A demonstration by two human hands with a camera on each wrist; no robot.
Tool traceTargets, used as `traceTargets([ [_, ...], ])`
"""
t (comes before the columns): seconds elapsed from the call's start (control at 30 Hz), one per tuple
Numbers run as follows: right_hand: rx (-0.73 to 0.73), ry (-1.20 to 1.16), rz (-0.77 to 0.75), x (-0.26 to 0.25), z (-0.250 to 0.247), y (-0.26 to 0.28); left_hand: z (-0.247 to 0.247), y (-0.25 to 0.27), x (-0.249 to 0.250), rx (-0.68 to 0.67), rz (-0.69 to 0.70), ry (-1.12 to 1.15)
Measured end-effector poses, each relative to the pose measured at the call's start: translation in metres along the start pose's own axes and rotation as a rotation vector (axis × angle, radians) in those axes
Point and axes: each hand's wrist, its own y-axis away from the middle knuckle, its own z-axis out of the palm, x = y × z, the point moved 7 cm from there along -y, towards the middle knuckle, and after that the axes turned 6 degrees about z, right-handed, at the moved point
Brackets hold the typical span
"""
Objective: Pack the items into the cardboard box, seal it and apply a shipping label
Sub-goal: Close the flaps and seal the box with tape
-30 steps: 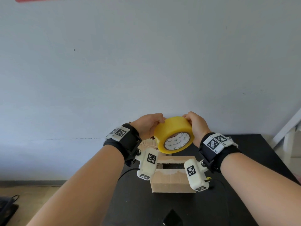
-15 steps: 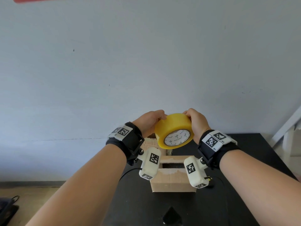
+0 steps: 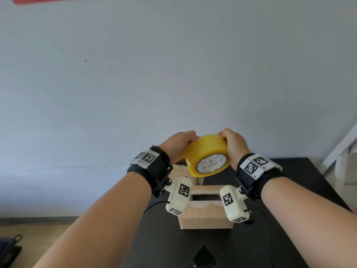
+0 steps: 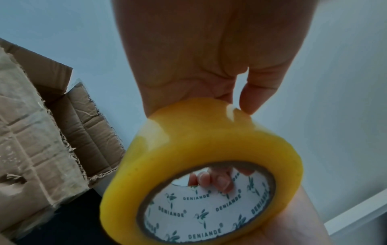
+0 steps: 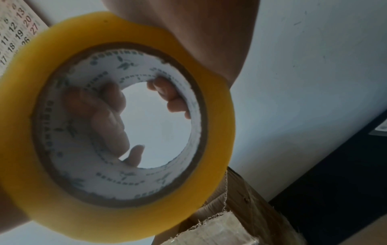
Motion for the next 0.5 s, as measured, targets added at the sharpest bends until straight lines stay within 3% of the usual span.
traceTargets([
  [0.5, 0.015, 0.0, -0.003, 0.0, -0.004, -0.013, 0.004, -0.003, -0.001, -0.062, 0.02, 0.022],
])
